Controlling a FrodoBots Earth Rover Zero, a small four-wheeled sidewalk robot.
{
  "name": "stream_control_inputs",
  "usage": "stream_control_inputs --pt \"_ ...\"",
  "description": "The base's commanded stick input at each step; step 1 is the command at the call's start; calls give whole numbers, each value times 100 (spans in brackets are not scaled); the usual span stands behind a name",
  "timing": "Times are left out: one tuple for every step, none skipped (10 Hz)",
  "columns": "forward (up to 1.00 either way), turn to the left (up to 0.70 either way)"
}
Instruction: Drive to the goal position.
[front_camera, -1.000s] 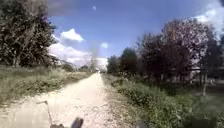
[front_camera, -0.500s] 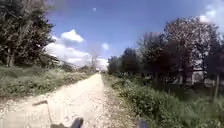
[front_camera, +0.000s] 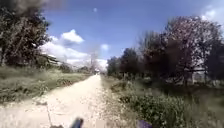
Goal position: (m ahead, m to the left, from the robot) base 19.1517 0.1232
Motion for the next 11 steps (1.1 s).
stream_control_inputs --pt "70 0" --pt "70 0" --pt "70 0" --pt "70 7" --pt "70 34" --pt "70 9" --pt "70 0" --pt "70 0" --pt "70 0" --pt "70 0" --pt "70 0"
